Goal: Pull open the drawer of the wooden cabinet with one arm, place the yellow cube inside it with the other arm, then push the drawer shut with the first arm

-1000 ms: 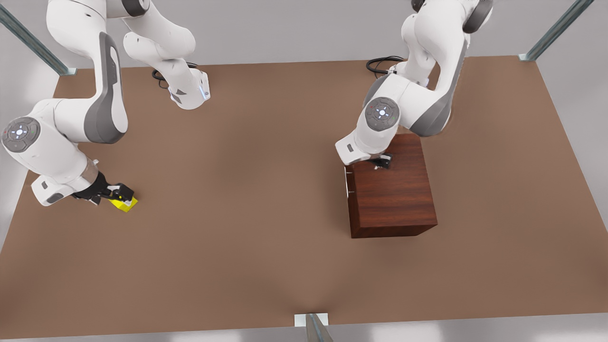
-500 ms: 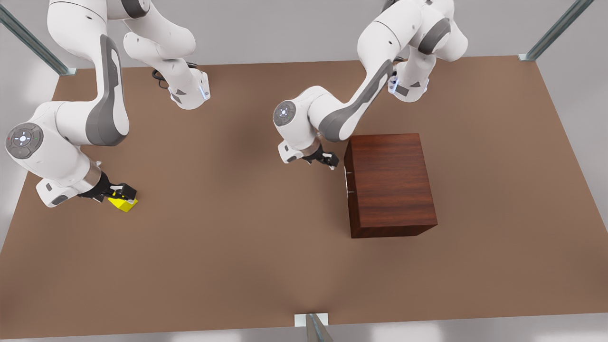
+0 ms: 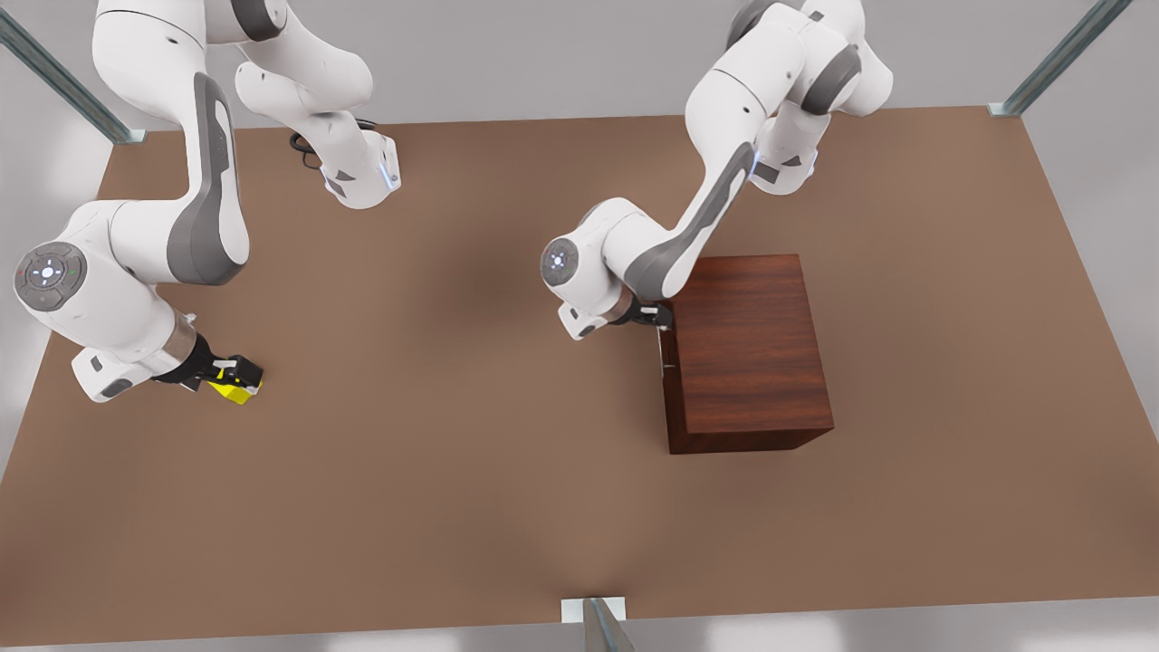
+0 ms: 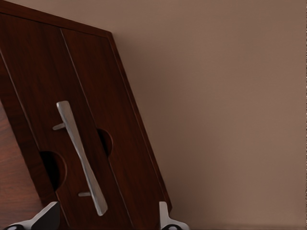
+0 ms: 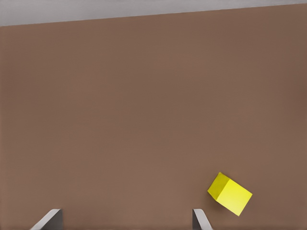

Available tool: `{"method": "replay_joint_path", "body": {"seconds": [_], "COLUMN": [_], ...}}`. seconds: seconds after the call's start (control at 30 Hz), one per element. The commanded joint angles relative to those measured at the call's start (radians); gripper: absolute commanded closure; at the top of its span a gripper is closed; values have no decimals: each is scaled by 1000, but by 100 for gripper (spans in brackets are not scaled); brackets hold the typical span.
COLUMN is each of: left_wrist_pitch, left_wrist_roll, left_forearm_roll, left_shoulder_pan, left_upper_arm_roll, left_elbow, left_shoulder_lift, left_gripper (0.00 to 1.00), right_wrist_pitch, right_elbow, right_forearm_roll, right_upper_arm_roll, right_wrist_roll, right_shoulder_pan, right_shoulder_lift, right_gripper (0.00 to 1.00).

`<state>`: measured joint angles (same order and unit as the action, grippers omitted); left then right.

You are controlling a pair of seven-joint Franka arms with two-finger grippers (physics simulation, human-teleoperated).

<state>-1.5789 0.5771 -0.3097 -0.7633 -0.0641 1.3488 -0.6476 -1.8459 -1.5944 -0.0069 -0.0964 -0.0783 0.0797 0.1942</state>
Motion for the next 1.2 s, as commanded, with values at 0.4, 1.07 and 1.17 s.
{"method": "replay_joint_path", "body": {"seconds": [0.4, 1.07, 1.17], "left_wrist_pitch": [-73, -133, -144], "left_wrist_roll": [193, 233, 234], "left_forearm_roll": [-86, -81, -81], "left_shoulder_pan": [-4, -11, -11], "left_upper_arm_roll": [0, -3, -3], "left_elbow": [-7, -25, -26], "left_shoulder_lift": [-72, -92, -93], "left_gripper": [0, 0, 0], "right_wrist_pitch": [1, 1, 1], "right_elbow": [1, 1, 1], "right_forearm_roll": [2, 2, 1], "right_upper_arm_roll": [0, 0, 0], "right_wrist_roll": [-3, -3, -3], "right_shoulder_pan": [0, -2, -2], "right_shoulder_lift": [-1, -1, -1], "right_gripper": [0, 0, 0]}}
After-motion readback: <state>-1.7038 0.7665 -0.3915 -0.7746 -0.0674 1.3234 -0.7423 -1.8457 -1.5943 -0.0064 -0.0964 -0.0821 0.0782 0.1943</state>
